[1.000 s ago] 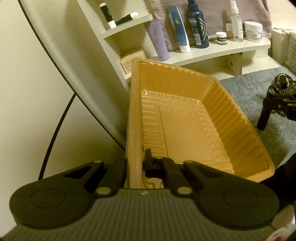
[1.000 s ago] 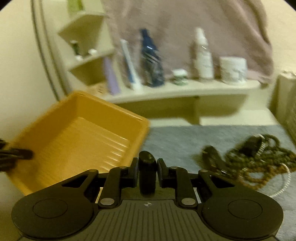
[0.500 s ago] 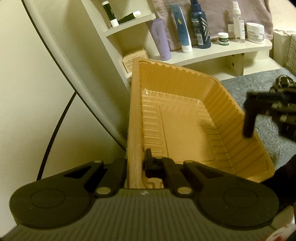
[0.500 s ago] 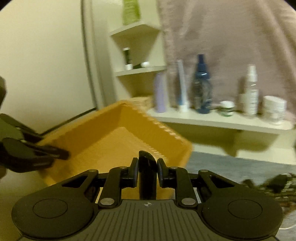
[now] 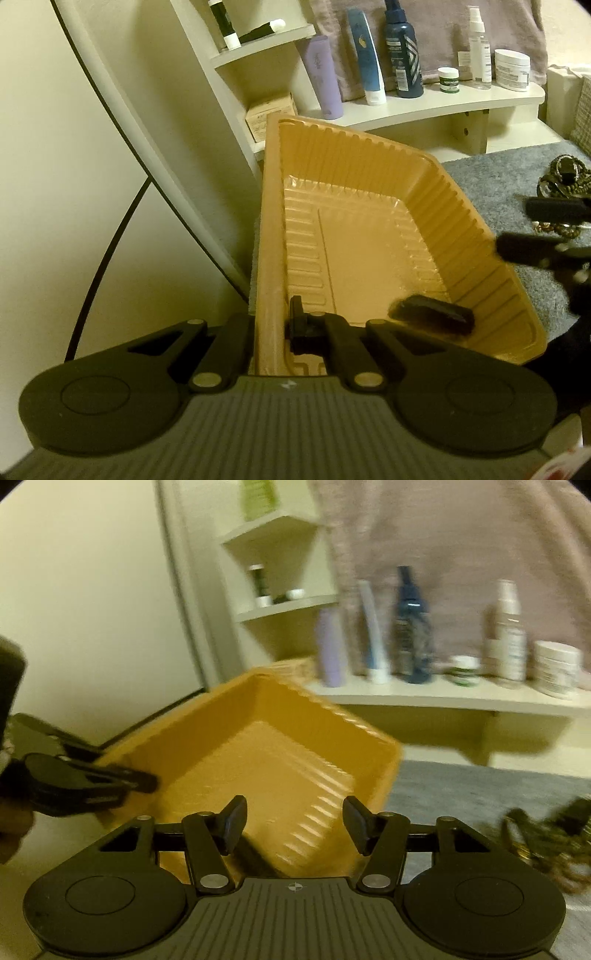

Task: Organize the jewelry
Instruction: 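Carry the black case into the tray and release with the right tool while the left tool holds the tray, then grasp a small brown beaded piece from the jewelry pile with the right tool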

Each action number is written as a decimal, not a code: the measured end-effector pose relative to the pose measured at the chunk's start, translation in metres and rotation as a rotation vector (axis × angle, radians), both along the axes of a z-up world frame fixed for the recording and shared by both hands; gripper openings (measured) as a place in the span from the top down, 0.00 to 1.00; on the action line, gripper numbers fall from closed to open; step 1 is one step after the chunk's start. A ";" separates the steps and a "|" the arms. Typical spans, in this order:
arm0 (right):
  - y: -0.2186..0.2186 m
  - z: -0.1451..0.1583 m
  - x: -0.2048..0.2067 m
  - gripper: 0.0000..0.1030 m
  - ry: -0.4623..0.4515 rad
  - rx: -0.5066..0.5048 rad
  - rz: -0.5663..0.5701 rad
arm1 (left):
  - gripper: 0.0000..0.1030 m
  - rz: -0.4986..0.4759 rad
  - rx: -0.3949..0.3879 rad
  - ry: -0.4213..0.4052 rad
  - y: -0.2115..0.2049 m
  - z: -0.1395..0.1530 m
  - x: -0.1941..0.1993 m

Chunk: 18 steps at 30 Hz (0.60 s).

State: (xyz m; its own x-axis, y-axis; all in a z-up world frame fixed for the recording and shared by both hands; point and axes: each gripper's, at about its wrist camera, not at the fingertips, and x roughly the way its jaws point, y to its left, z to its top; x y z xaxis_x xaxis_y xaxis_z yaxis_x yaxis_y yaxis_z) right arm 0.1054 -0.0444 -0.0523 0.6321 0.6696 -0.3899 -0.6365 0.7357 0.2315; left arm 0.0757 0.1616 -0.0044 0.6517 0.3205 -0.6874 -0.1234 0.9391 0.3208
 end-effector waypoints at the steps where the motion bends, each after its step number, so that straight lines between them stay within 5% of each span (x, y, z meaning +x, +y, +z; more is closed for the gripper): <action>1: -0.006 -0.004 0.001 0.44 0.007 -0.010 -0.032 | 0.98 0.000 0.000 0.000 0.000 0.000 0.000; 11: -0.075 -0.039 0.019 0.44 0.068 -0.106 -0.343 | 0.98 -0.001 -0.007 -0.003 0.000 -0.001 0.001; 18: -0.086 -0.042 0.039 0.50 -0.011 -0.202 -0.334 | 0.98 -0.002 -0.004 -0.006 -0.002 0.001 0.001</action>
State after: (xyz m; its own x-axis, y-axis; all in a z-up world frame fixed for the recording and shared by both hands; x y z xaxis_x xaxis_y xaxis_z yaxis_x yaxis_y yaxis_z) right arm 0.1446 -0.1299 -0.0946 0.8069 0.3372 -0.4850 -0.3563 0.9327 0.0556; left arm 0.0763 0.1598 -0.0036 0.6563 0.3167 -0.6848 -0.1233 0.9404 0.3168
